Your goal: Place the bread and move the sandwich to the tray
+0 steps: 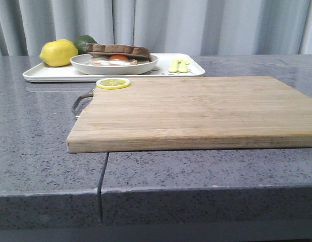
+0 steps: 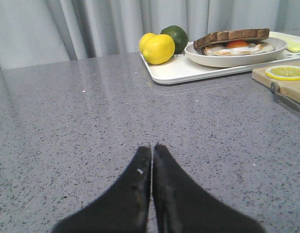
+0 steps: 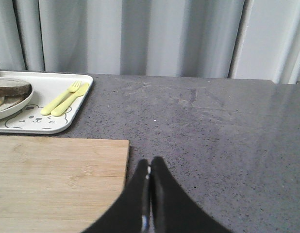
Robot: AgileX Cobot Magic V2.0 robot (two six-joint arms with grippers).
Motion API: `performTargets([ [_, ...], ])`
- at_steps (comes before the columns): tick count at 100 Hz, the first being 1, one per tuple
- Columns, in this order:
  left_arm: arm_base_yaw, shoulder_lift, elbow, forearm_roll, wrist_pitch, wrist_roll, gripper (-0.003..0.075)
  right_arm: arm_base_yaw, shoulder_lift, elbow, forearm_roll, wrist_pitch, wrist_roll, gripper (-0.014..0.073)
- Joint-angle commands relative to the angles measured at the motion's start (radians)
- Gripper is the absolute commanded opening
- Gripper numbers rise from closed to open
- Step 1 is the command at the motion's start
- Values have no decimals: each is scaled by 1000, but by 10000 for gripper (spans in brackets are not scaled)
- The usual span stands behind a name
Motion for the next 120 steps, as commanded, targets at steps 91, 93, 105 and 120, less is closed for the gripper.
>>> performTargets([
  [91,-2,-31,17,0,-75,-8,-20,4,-177,158,-24,-131,2,-67],
  [93,-2,-31,17,0,-75,-8,-20,4,-191,178,-29,-137,2,-67],
  [105,-2,-31,17,0,-75,-8,-20,4,-282,280,-46,-158,2,-67],
  [120,-2,-31,17,0,-75,-8,-20,4,-411,371,-46,-163,2,-67],
])
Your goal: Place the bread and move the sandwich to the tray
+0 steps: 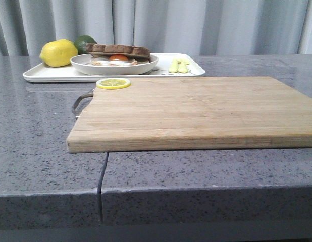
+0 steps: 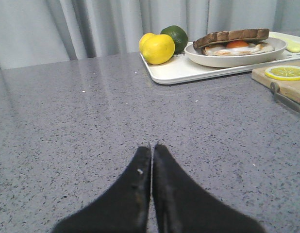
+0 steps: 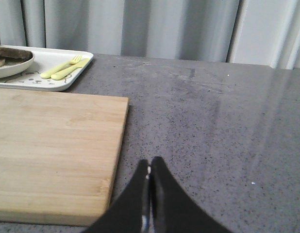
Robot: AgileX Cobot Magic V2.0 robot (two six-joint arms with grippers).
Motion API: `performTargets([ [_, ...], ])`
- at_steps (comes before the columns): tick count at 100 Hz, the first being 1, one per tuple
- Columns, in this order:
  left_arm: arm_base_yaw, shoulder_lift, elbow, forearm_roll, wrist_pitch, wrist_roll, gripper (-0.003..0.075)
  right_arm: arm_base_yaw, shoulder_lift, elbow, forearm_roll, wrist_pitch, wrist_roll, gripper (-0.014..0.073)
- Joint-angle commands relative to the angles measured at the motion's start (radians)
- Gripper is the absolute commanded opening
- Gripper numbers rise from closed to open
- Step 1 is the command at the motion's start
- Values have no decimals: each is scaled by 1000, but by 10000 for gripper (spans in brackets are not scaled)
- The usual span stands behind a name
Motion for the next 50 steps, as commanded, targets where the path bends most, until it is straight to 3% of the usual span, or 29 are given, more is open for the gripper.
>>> performTargets([
  [1,-2,-31,17,0,-75,-7,-20,4,-67,16,-11,-103,2,-67],
  [18,-2,-31,17,0,-75,-7,-20,4,-191,75,-11,-101,2,-67],
  [50,-2,-31,17,0,-75,-7,-20,4,-182,76,-11,-87,2,-67],
])
